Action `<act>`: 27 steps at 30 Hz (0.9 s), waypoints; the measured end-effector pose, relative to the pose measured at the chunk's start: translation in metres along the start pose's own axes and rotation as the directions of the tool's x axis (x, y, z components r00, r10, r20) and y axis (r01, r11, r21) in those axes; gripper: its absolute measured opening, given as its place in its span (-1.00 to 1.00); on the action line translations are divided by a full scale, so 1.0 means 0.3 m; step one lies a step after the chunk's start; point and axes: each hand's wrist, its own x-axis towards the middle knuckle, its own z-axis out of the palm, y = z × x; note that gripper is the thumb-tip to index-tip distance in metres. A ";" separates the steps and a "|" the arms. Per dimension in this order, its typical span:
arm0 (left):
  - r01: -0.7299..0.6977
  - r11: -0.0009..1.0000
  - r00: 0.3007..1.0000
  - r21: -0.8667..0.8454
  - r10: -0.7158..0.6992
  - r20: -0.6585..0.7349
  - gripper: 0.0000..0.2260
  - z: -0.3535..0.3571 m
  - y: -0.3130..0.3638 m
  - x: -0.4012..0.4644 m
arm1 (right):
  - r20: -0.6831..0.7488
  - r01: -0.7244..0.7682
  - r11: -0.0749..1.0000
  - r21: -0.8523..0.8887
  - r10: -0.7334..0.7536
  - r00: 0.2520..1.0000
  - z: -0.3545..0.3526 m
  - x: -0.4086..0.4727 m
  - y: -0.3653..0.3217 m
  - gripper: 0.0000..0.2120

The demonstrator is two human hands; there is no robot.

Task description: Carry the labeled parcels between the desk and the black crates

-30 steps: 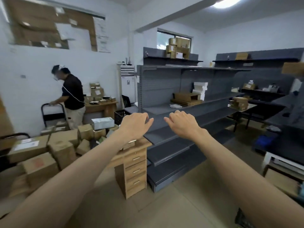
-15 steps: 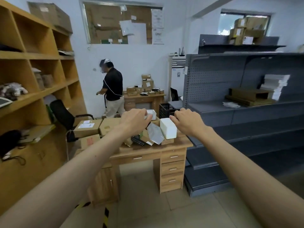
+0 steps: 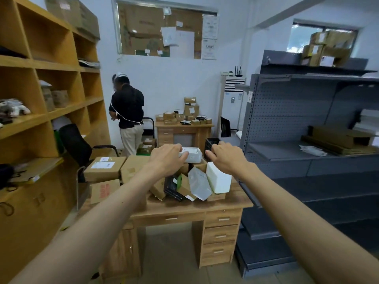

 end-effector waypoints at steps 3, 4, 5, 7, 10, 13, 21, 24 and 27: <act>-0.007 1.000 1.000 -0.006 0.007 -0.020 -0.60 0.026 -0.060 0.188 | -0.016 -0.001 1.000 -0.007 0.000 1.000 0.011 0.187 0.019 -0.64; -0.010 1.000 1.000 -0.016 0.009 -0.027 -0.60 0.032 -0.079 0.248 | -0.028 -0.001 1.000 -0.016 0.000 1.000 0.018 0.248 0.026 -0.63; -0.012 1.000 0.999 -0.028 0.011 -0.035 -0.61 0.039 -0.100 0.306 | -0.040 -0.003 1.000 -0.021 0.002 0.999 0.027 0.307 0.032 -0.61; -0.019 0.999 0.999 -0.028 0.017 -0.051 -0.62 0.059 -0.141 0.412 | -0.065 -0.004 1.000 -0.030 0.002 0.998 0.056 0.415 0.043 -0.59; -0.029 0.999 0.998 0.020 0.031 -0.056 -0.60 0.117 -0.197 0.536 | -0.077 -0.007 1.000 -0.016 0.006 0.997 0.122 0.539 0.051 -0.59; -0.015 0.999 1.000 0.039 0.016 -0.025 -0.59 0.179 -0.249 0.628 | -0.055 -0.010 1.000 -0.003 0.010 0.998 0.205 0.638 0.047 -0.60; 0.032 0.999 0.999 0.039 -0.033 0.027 -0.59 0.356 -0.358 0.860 | 0.007 0.011 1.000 0.026 -0.011 1.000 0.392 0.906 0.060 -0.59; 0.049 0.998 0.998 0.032 -0.050 0.049 -0.59 0.428 -0.383 0.966 | 0.023 0.016 0.999 0.034 -0.017 1.000 0.467 1.015 0.094 -0.59; 0.070 0.997 0.996 0.027 -0.071 0.051 -0.59 0.516 -0.410 1.092 | 0.035 0.017 0.999 0.041 -0.018 0.999 0.559 1.144 0.150 -0.59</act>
